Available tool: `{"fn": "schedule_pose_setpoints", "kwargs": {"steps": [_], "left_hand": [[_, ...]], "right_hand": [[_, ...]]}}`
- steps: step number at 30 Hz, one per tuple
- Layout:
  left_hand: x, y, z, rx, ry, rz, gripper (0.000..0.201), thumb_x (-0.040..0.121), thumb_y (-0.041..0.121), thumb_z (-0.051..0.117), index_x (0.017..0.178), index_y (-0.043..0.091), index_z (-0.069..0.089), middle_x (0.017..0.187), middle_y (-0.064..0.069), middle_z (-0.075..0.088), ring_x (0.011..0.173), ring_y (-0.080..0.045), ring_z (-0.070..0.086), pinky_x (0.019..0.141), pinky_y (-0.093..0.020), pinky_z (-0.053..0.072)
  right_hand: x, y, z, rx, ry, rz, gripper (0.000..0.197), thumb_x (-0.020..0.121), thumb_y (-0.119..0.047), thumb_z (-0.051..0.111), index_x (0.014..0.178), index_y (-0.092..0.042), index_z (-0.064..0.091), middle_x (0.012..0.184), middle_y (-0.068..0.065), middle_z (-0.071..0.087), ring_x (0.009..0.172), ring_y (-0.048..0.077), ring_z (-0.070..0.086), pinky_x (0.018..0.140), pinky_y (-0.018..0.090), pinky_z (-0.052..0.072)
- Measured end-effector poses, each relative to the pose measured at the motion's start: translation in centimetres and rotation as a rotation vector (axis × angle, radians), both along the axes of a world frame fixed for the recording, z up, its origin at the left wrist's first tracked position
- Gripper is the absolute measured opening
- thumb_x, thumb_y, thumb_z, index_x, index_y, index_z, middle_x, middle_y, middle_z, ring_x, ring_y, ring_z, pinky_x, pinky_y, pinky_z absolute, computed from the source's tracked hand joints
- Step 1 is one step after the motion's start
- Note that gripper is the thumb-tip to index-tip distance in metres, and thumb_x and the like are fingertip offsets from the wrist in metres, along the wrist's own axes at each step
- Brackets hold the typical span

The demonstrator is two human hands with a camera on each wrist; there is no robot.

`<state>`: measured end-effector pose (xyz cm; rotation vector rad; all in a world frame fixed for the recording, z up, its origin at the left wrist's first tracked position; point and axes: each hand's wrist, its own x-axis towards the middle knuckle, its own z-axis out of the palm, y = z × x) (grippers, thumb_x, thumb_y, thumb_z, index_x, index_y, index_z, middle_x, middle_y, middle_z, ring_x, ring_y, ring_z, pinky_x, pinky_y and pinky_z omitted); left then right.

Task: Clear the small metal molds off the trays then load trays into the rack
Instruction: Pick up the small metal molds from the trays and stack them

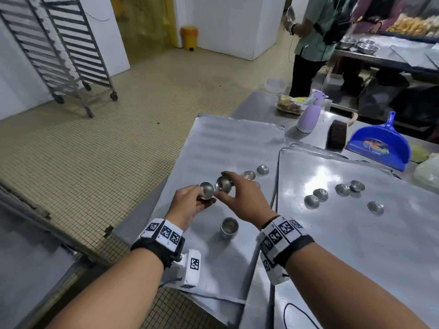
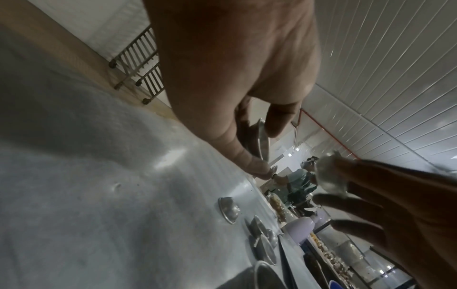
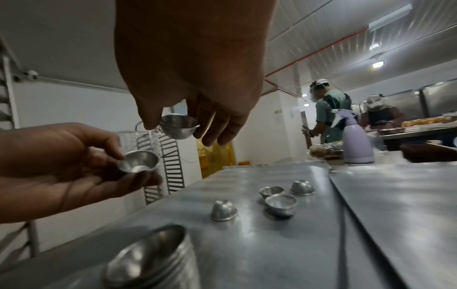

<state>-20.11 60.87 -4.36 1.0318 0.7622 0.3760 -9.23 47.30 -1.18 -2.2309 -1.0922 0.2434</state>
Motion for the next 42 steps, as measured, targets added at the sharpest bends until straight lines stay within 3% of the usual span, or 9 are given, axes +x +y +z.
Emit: {"fn": "schedule_pose_setpoints", "kwargs": {"steps": [4, 8, 12, 20, 27, 31, 35, 38, 42], "left_hand": [[-1.0, -2.4, 2.1, -0.083, -0.108, -0.009, 0.026, 0.095, 0.002, 0.041, 0.097, -0.006, 0.066, 0.092, -0.024, 0.071, 0.086, -0.032, 0.067, 0.079, -0.041, 0.060], [-1.8, -4.3, 3.1, -0.134, -0.138, 0.000, 0.032, 0.097, 0.009, 0.038, 0.108, -0.009, 0.062, 0.097, -0.025, 0.068, 0.071, -0.022, 0.069, 0.075, -0.039, 0.059], [-2.7, -4.9, 3.3, -0.126, -0.123, 0.081, 0.021, 0.095, 0.005, 0.045, 0.093, -0.007, 0.062, 0.088, -0.026, 0.069, 0.083, -0.037, 0.070, 0.082, -0.043, 0.057], [-2.0, -2.9, 1.1, 0.079, 0.102, 0.154, 0.009, 0.093, -0.004, 0.058, 0.089, -0.004, 0.066, 0.094, -0.024, 0.067, 0.064, -0.024, 0.073, 0.059, -0.022, 0.059], [1.1, 0.4, -1.5, 0.200, 0.199, -0.049, 0.008, 0.091, -0.005, 0.060, 0.090, -0.006, 0.068, 0.088, -0.022, 0.068, 0.064, -0.022, 0.074, 0.059, -0.024, 0.058], [2.4, 3.0, -3.2, 0.214, 0.270, -0.176, 0.010, 0.091, 0.000, 0.061, 0.094, -0.007, 0.068, 0.077, -0.016, 0.073, 0.066, -0.022, 0.075, 0.082, -0.039, 0.057], [3.4, 5.9, -4.3, 0.209, 0.294, -0.251, 0.012, 0.092, 0.000, 0.059, 0.097, -0.007, 0.068, 0.082, -0.017, 0.072, 0.067, -0.021, 0.076, 0.071, -0.030, 0.059], [3.7, 7.8, -4.6, 0.193, 0.318, -0.308, 0.012, 0.093, 0.002, 0.059, 0.099, -0.003, 0.068, 0.086, -0.016, 0.073, 0.072, -0.024, 0.077, 0.078, -0.036, 0.058], [3.8, 9.5, -4.5, 0.192, 0.334, -0.381, 0.013, 0.094, 0.005, 0.060, 0.102, -0.001, 0.068, 0.090, -0.016, 0.076, 0.075, -0.023, 0.077, 0.072, -0.031, 0.055]], "right_hand": [[-1.9, -0.2, 0.4, -0.039, 0.005, 0.101, 0.059, 0.090, -0.045, 0.067, 0.142, -0.024, 0.048, 0.122, 0.002, 0.068, 0.110, 0.024, 0.062, 0.087, 0.035, 0.048], [-2.8, -1.5, 0.5, -0.021, 0.015, 0.108, 0.063, 0.089, -0.046, 0.068, 0.145, -0.027, 0.047, 0.125, 0.000, 0.068, 0.110, 0.022, 0.063, 0.088, 0.033, 0.047], [-2.8, -3.3, 0.4, 0.010, 0.065, 0.115, 0.070, 0.088, -0.055, 0.063, 0.149, -0.029, 0.041, 0.144, -0.006, 0.055, 0.129, 0.014, 0.053, 0.103, 0.035, 0.046], [1.5, -6.5, -0.8, -0.088, 0.051, -0.155, 0.044, 0.093, -0.045, 0.058, 0.132, -0.024, 0.058, 0.132, -0.003, 0.064, 0.113, 0.020, 0.063, 0.092, 0.033, 0.049], [4.5, -5.0, -1.4, -0.297, 0.055, -0.227, 0.044, 0.093, -0.041, 0.059, 0.132, -0.023, 0.059, 0.133, 0.002, 0.063, 0.121, 0.025, 0.058, 0.095, 0.034, 0.046], [5.3, -1.9, -1.7, -0.376, 0.075, -0.223, 0.039, 0.092, -0.039, 0.061, 0.129, -0.026, 0.062, 0.127, 0.001, 0.066, 0.118, 0.025, 0.060, 0.092, 0.032, 0.046], [5.9, 1.5, -2.4, -0.426, 0.077, -0.212, 0.040, 0.092, -0.039, 0.062, 0.130, -0.027, 0.059, 0.129, 0.002, 0.064, 0.117, 0.025, 0.060, 0.094, 0.034, 0.047], [6.4, 3.8, -2.9, -0.478, 0.032, -0.164, 0.044, 0.092, -0.039, 0.062, 0.134, -0.026, 0.057, 0.135, 0.003, 0.060, 0.118, 0.027, 0.060, 0.095, 0.036, 0.049], [6.7, 6.3, -3.6, -0.583, 0.022, -0.102, 0.050, 0.093, -0.035, 0.058, 0.141, -0.028, 0.050, 0.140, 0.003, 0.057, 0.125, 0.027, 0.055, 0.099, 0.045, 0.049]]}}
